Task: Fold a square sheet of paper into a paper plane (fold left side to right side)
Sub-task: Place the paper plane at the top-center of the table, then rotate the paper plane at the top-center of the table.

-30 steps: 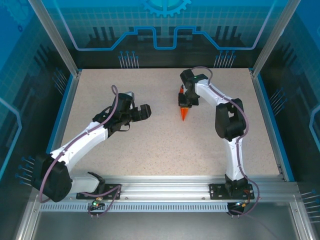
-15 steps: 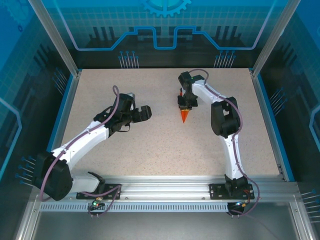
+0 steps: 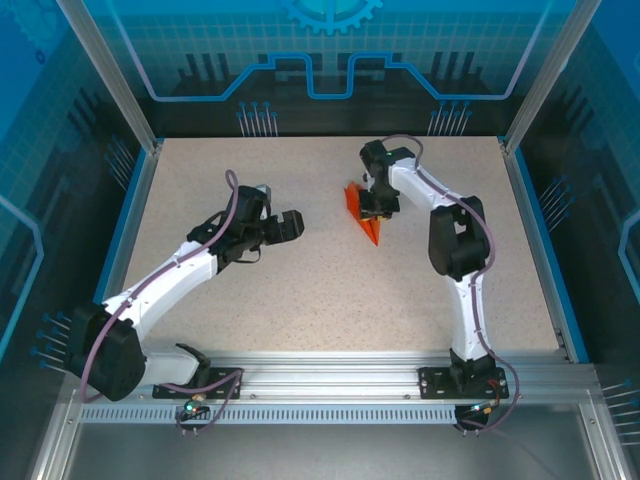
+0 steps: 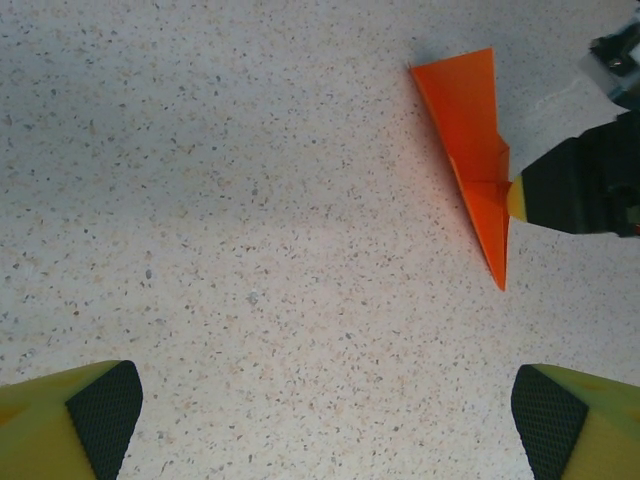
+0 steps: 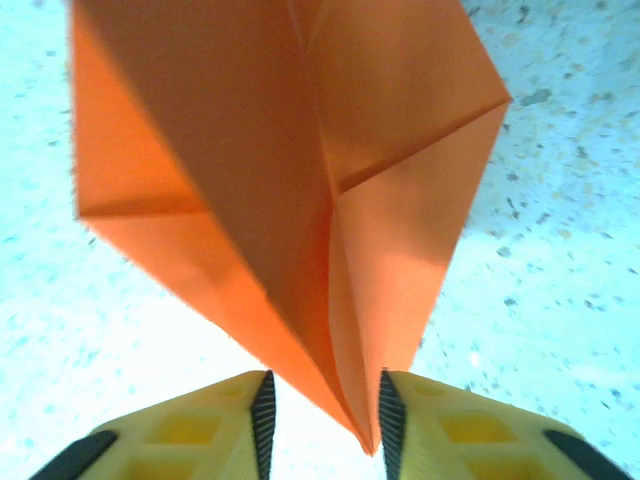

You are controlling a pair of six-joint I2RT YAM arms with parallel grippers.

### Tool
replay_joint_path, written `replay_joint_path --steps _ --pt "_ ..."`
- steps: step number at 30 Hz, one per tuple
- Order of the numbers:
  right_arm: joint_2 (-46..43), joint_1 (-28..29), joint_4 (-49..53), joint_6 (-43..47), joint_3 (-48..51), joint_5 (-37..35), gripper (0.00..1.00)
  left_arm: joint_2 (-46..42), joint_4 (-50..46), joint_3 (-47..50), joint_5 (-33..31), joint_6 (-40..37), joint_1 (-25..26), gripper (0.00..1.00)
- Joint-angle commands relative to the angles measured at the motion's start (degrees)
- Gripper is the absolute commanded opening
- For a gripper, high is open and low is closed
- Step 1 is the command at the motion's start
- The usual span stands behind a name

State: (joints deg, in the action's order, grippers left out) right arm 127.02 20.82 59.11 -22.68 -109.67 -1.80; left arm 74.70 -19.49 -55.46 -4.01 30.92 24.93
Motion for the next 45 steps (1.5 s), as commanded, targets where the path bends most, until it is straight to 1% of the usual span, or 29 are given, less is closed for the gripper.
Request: replay_joint_path --steps 1,4,6,9,12,14,22,27,37,45 --pt "-6.52 0.44 1.09 0.68 2.66 -1.03 0.39 0.02 -0.48 -2.13 1.75 -0.90 -1.00 0.99" --pt "-9.54 0.29 0.45 1.37 5.10 -1.46 0.45 -0.10 0.31 -1.73 3.07 0.00 -2.06 0.99" --pt "-10.36 0.03 -1.40 2.60 7.06 0.07 0.49 -0.12 0.85 -1.41 3.57 0.41 -2.63 0.99" --pt "-9.41 -0.18 -4.00 3.34 9.02 3.99 0.54 0.18 0.97 -1.27 4.01 0.63 -3.02 0.99" --pt "-7.58 -0.17 -6.96 3.21 9.73 8.10 0.56 0.25 0.75 -1.14 4.08 0.81 -3.19 0.99" --pt "-6.28 -0.17 -8.12 3.17 9.56 9.34 0.58 0.27 0.51 -1.05 4.01 0.91 -3.14 0.99" --pt "-3.21 0.06 -9.03 3.73 9.16 6.53 0.67 -0.18 -0.38 -0.96 3.84 0.90 -3.20 0.99" --pt "-1.96 -0.09 -9.95 4.19 9.47 6.97 0.66 -0.07 -0.31 -1.14 3.92 0.97 -3.15 0.99" --pt "0.07 -0.08 -9.13 3.79 9.11 11.02 0.67 0.01 -0.53 -1.25 3.93 0.90 -3.14 0.99" --pt "-0.85 0.93 -8.57 2.49 9.46 14.30 0.67 0.10 -0.59 -1.45 3.97 0.89 -3.18 0.99"
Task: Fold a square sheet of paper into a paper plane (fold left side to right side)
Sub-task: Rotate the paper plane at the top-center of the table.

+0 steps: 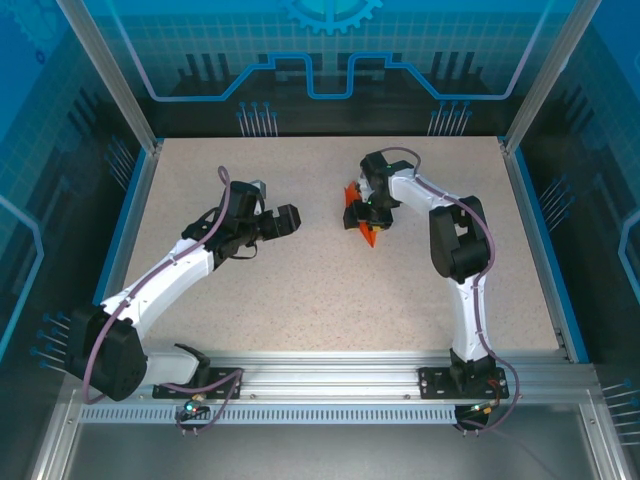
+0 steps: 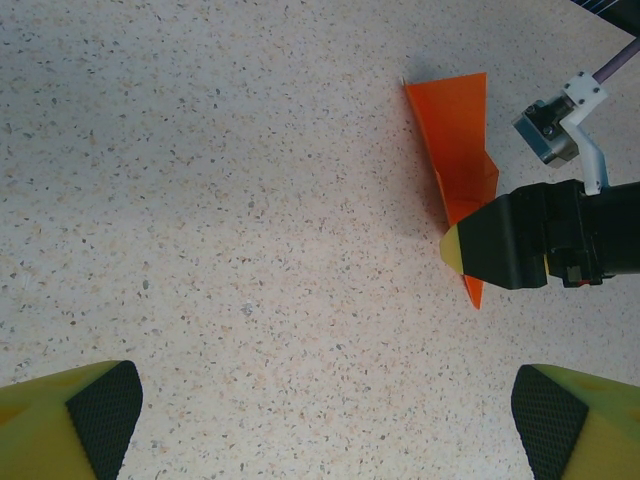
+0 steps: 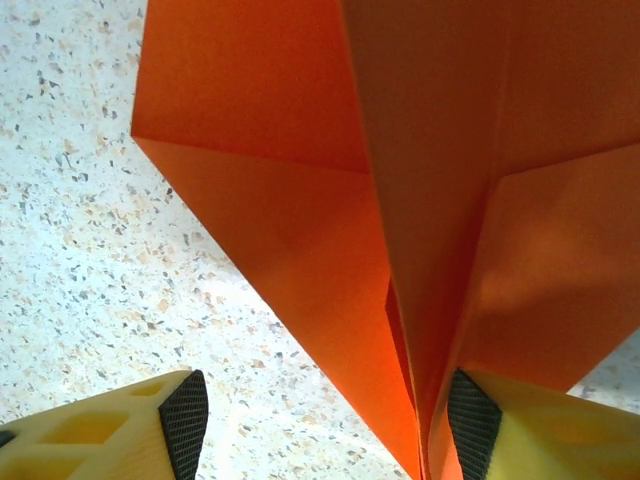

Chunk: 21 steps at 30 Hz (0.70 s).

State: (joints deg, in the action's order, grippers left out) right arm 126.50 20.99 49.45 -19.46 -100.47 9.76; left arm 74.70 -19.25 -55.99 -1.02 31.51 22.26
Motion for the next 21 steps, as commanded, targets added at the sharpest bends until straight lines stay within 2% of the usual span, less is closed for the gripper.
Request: replay_joint_path --steps 1,9,15,21 --pt "-0.42 0.91 1.08 -0.86 0.27 3.01 0.67 0.11 -0.80 -0.97 0.93 0.22 -0.51 0.99" --pt "-0.55 2.04 0.74 -1.60 0.25 5.44 0.67 0.10 -1.12 -1.45 0.82 -0.04 -0.51 0.99" --pt "-1.18 2.39 1.08 -1.71 -0.04 4.60 0.67 0.14 -1.39 -1.49 0.71 -0.22 -0.55 0.99" --pt "-10.12 2.39 1.54 -1.20 3.83 -0.72 0.68 -1.14 -1.75 -1.66 -0.84 -0.80 -0.57 0.99"
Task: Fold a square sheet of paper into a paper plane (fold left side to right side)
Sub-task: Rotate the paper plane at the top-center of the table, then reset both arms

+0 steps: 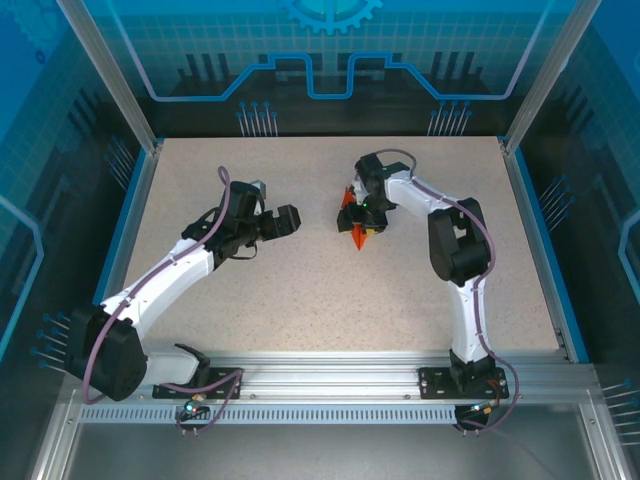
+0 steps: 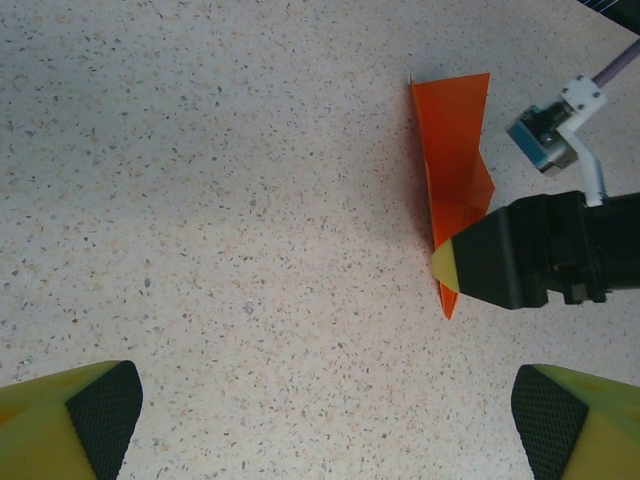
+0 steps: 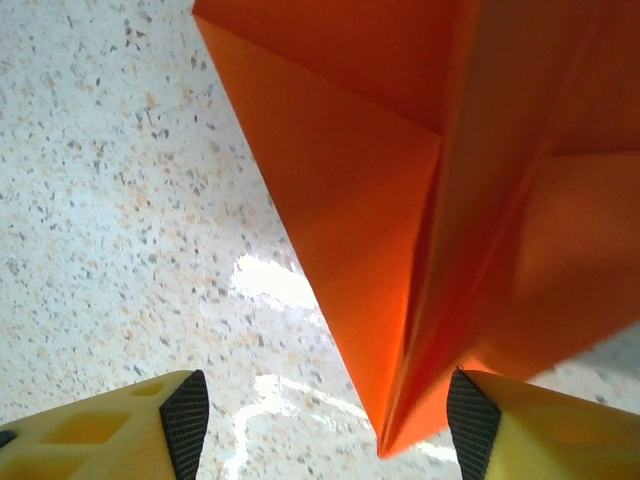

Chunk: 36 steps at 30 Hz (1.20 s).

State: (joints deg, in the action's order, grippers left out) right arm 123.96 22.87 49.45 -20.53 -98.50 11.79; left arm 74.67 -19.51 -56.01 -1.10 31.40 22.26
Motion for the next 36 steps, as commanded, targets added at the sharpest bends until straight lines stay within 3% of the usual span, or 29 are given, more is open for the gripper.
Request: replay_joint_path --steps 1,5,9,13,17,21,23,28,32,36 --pt "-9.81 0.42 1.44 0.05 3.15 -3.62 0.68 -1.51 -1.59 -1.67 -1.48 -0.93 -0.55 0.99" --pt "-21.90 -0.82 -0.21 0.82 11.59 -8.63 0.73 -4.69 -0.66 -0.80 -5.27 -2.06 -1.49 0.99" --pt "-35.30 -3.87 -4.47 1.97 22.50 -14.78 0.83 -9.66 3.47 2.75 -14.26 -4.22 -2.59 0.99" --pt "-47.03 -7.90 -10.22 1.92 32.92 -22.50 0.99 -14.15 14.26 9.89 -26.29 -10.70 -3.01 0.99" --pt "-55.62 -13.34 -17.59 1.60 41.75 -27.73 1.00 -15.81 23.90 15.77 -33.80 -19.49 -3.56 0.99" --pt "-60.89 -18.23 -30.89 4.05 53.17 -30.57 1.00 -15.11 24.37 17.66 -34.69 -24.71 -5.25 0.99" --pt "-62.53 -19.26 -42.80 6.85 60.80 -32.79 1.00 -14.79 26.05 20.02 -35.26 -24.06 -7.39 0.99" --pt "-57.79 -22.16 -59.67 9.37 69.77 -32.03 1.00 -12.01 31.08 26.05 -33.62 -23.66 -12.87 0.99" --pt "-50.85 -22.77 -74.23 11.79 73.13 -28.39 1.00 -8.85 39.20 30.56 -28.34 -27.68 -15.07 0.99" --pt "-46.22 -23.01 -82.20 13.54 72.85 -23.45 1.00 -5.06 51.38 34.79 -19.58 -32.17 -16.55 0.99"
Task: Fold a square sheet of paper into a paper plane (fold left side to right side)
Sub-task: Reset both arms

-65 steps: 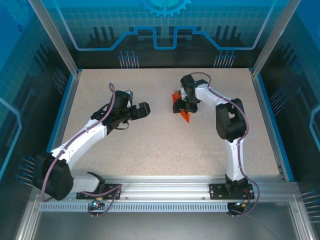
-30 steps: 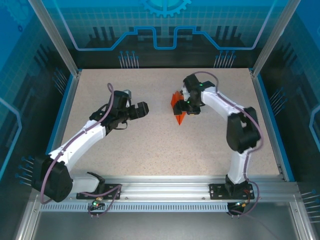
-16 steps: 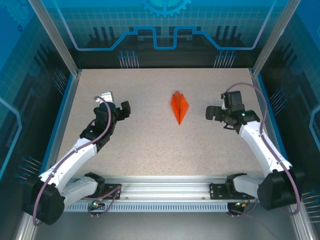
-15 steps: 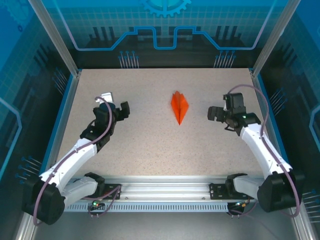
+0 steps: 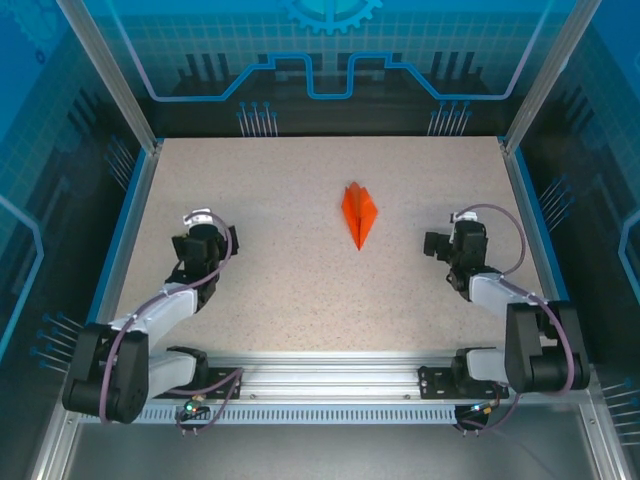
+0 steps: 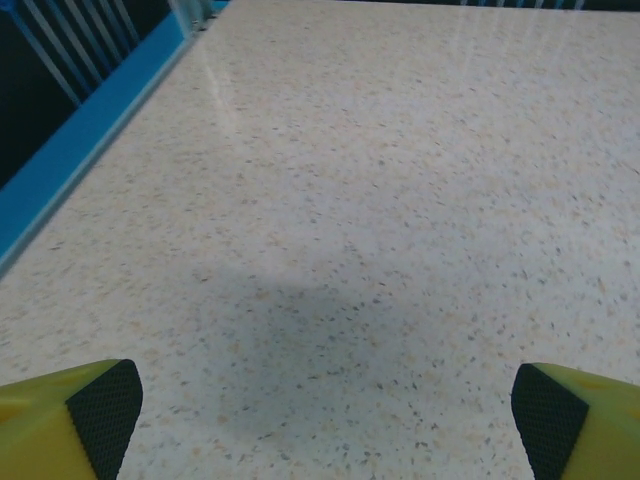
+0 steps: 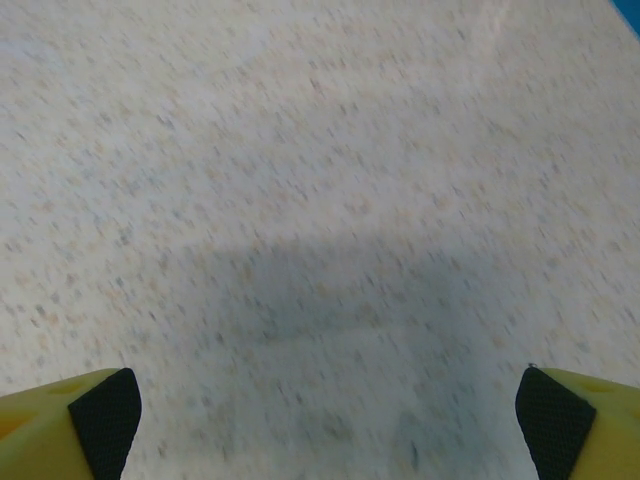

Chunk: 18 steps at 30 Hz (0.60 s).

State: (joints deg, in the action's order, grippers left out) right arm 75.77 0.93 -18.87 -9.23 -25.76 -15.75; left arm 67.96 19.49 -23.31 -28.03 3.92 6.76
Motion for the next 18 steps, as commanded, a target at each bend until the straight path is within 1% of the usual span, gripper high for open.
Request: replay_joint_path --steps 1,3,4,5,6,7,8,10,12,13,14,15,17,18 --pt "4.03 -1.11 -17.14 2.39 0.36 5.87 1.00 2.98 15.12 2.98 9.65 -5.25 -1.61 0.99" --pt "5.64 0.94 -18.53 5.32 0.16 6.50 1.00 6.00 20.50 3.91 13.83 -6.90 -2.27 0.99" --pt "6.89 2.07 -21.88 7.01 1.19 7.27 1.00 6.86 19.96 2.84 14.73 -7.01 -2.37 0.99" --pt "8.65 2.79 -24.51 8.19 2.00 7.68 1.00 7.27 18.74 2.27 17.92 -7.19 -2.96 0.99" --pt "10.75 3.10 -28.27 9.14 2.64 8.24 1.00 7.55 19.60 2.40 20.27 -7.20 -3.35 0.99" --pt "10.15 3.20 -26.03 9.38 2.27 9.16 1.00 8.02 21.74 3.11 22.77 -7.04 -3.57 0.99" --pt "10.32 2.94 -26.43 9.62 2.17 10.64 1.00 9.40 25.67 4.40 24.08 -6.98 -3.68 0.99" --pt "10.38 2.43 -24.73 8.99 1.39 10.81 1.00 13.42 31.18 5.37 24.57 -6.83 -3.78 0.99" --pt "10.32 2.14 -24.92 8.90 1.43 11.22 1.00 17.86 34.02 4.71 24.11 -6.87 -3.87 0.99" --pt "10.28 2.15 -24.61 8.89 1.41 11.19 1.00 19.06 33.50 3.41 24.22 -7.00 -4.02 0.99" --pt "10.36 2.18 -24.94 9.01 1.47 11.14 1.00 17.99 28.23 1.88 25.65 -6.77 -4.63 0.99" --pt "10.28 2.15 -24.67 8.94 1.41 11.10 1.00 18.66 29.29 1.62 26.46 -6.38 -5.18 0.99" --pt "10.32 2.15 -24.77 8.95 1.41 11.09 1.00 18.85 25.61 -0.38 25.23 -4.47 -6.14 0.99" --pt "10.30 2.16 -24.81 8.99 1.41 11.09 1.00 18.84 25.23 -0.55 24.99 -3.71 -6.72 0.99"
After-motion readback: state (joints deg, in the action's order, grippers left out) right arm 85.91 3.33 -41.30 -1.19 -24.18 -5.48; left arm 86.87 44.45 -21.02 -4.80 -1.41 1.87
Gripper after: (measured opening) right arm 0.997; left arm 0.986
